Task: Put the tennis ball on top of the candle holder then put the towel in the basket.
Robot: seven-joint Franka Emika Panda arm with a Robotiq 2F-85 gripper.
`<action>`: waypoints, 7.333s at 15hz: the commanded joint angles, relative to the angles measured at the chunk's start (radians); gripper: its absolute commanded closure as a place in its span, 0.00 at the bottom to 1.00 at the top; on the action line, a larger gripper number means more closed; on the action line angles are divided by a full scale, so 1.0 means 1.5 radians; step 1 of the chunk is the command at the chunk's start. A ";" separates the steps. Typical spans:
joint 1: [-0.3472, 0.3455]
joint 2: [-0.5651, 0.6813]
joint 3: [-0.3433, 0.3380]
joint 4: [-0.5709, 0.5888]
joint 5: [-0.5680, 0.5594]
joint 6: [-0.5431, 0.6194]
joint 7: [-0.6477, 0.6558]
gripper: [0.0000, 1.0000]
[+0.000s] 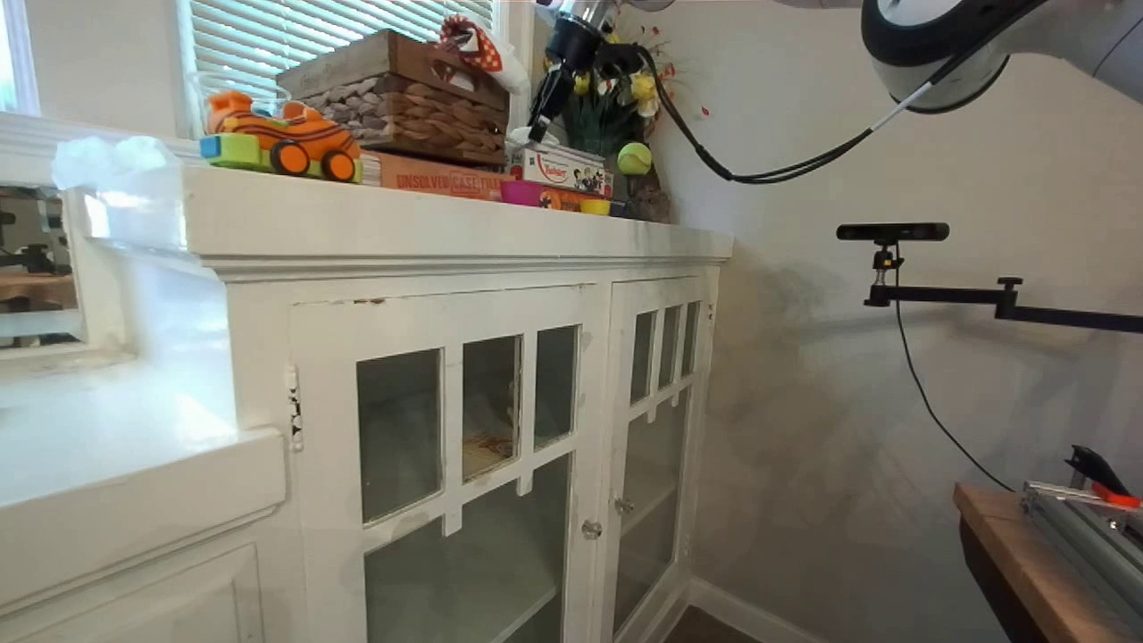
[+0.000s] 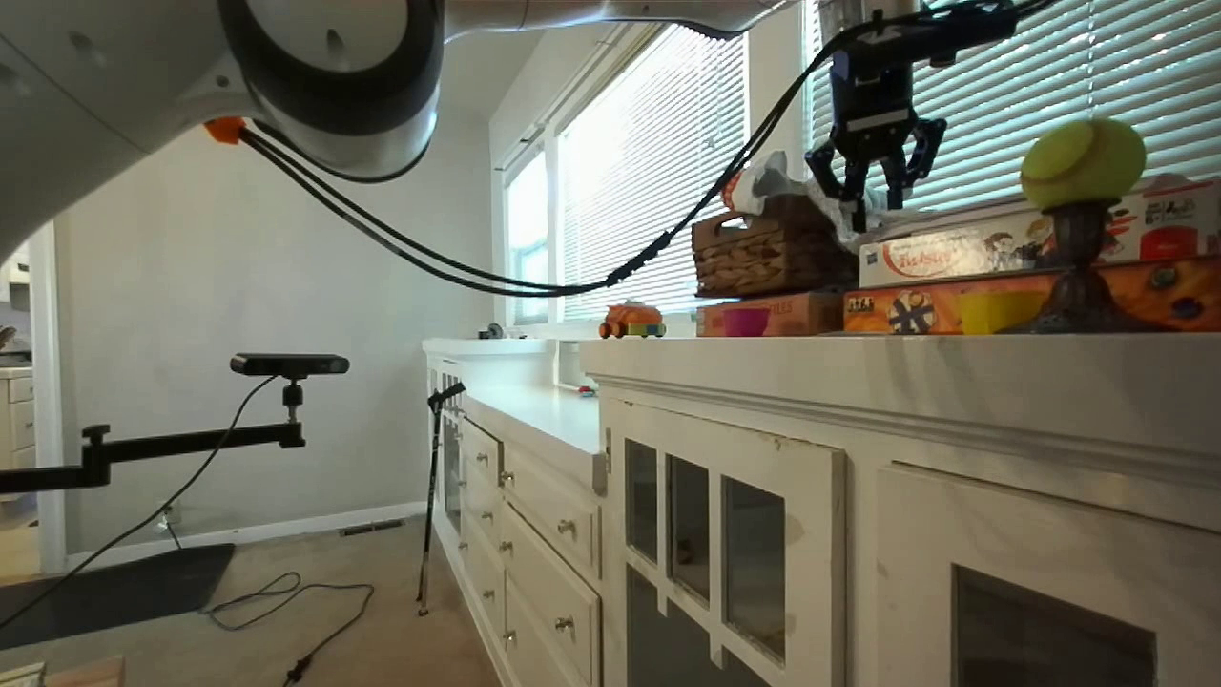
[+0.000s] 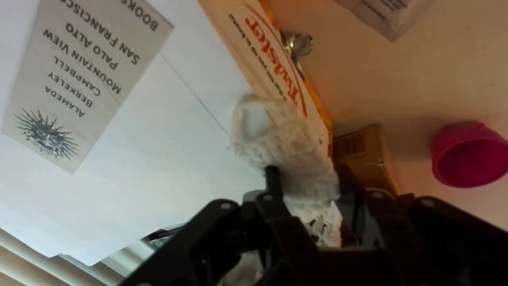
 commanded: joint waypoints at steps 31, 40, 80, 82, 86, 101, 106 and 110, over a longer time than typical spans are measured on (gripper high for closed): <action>0.087 -0.055 0.105 0.006 0.127 0.187 0.054 0.99; 0.119 -0.042 0.046 0.005 0.067 0.199 0.135 0.48; 0.155 -0.065 -0.021 0.016 -0.043 -0.084 0.410 0.28; 0.156 -0.061 -0.020 0.018 -0.043 -0.085 0.411 0.40; 0.159 -0.075 -0.021 -0.001 -0.046 -0.064 0.414 0.68; 0.187 -0.058 -0.029 0.011 -0.064 0.141 0.416 0.99; 0.203 -0.034 -0.032 0.008 -0.072 0.203 0.420 0.99; 0.211 -0.016 -0.038 0.008 -0.078 0.220 0.426 0.99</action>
